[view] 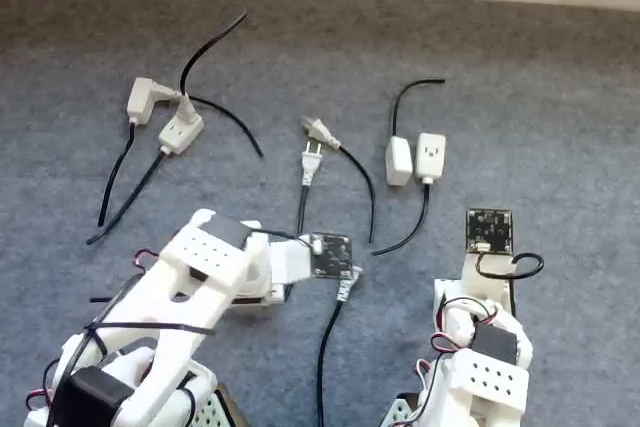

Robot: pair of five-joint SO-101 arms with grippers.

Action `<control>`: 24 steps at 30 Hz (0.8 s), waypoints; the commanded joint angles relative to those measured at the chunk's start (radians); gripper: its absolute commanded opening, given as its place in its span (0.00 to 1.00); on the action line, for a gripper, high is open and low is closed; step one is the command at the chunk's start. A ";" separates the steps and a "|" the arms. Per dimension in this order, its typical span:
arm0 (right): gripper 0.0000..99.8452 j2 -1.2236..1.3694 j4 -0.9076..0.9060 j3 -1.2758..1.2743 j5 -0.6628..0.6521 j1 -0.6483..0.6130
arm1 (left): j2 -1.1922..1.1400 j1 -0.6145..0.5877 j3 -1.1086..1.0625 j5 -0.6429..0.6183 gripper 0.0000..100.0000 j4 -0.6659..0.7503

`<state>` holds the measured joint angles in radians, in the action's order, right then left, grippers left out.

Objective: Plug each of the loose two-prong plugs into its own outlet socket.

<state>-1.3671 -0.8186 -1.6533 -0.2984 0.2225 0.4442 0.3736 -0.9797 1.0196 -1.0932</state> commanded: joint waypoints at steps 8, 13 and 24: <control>0.15 -0.007 0.008 -0.001 -0.014 -0.008 | -0.002 0.059 0.028 -0.072 0.22 -0.077; 0.15 -0.004 0.008 -0.001 -0.017 -0.008 | 0.007 0.018 0.047 -0.072 0.22 -0.084; 0.14 -0.001 -0.220 0.157 -0.012 -0.139 | -0.004 -0.328 0.351 -0.218 0.22 -0.072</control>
<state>-1.3656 -0.9214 -1.6195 -0.3046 0.1718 0.4381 0.1588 -0.7848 0.9337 -1.1745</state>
